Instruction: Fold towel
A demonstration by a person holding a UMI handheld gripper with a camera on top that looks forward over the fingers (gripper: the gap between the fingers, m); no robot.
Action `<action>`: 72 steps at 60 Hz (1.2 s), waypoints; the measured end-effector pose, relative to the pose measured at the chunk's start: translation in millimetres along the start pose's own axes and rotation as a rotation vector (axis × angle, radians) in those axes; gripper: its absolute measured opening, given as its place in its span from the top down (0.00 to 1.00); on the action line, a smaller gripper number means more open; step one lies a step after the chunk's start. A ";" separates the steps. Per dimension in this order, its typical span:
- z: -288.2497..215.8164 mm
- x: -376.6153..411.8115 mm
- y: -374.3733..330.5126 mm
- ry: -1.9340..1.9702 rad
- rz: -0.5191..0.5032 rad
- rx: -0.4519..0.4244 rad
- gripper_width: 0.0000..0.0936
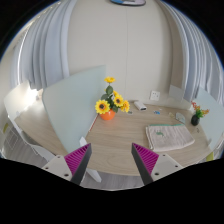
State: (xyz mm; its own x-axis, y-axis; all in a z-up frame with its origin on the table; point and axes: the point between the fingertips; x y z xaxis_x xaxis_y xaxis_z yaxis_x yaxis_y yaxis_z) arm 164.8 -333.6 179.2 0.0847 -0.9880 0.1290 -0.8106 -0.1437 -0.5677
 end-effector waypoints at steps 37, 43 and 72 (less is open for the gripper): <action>-2.1 -173.1 73.5 0.004 0.155 -0.015 0.08; -7.3 -186.7 103.7 -0.015 0.149 -0.026 0.09; 20.7 -217.3 250.7 -0.059 0.087 0.052 0.11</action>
State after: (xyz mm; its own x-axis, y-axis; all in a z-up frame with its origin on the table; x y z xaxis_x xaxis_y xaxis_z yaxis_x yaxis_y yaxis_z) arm -44.8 -156.1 -8.0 0.0505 -0.9983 0.0298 -0.7854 -0.0581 -0.6162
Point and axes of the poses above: the point between the fingertips, and its own axes, seen from behind it with the camera up: x to the left, z down, y forward, the way the camera looks, and after that the axes turned 10 degrees about y, right-handed
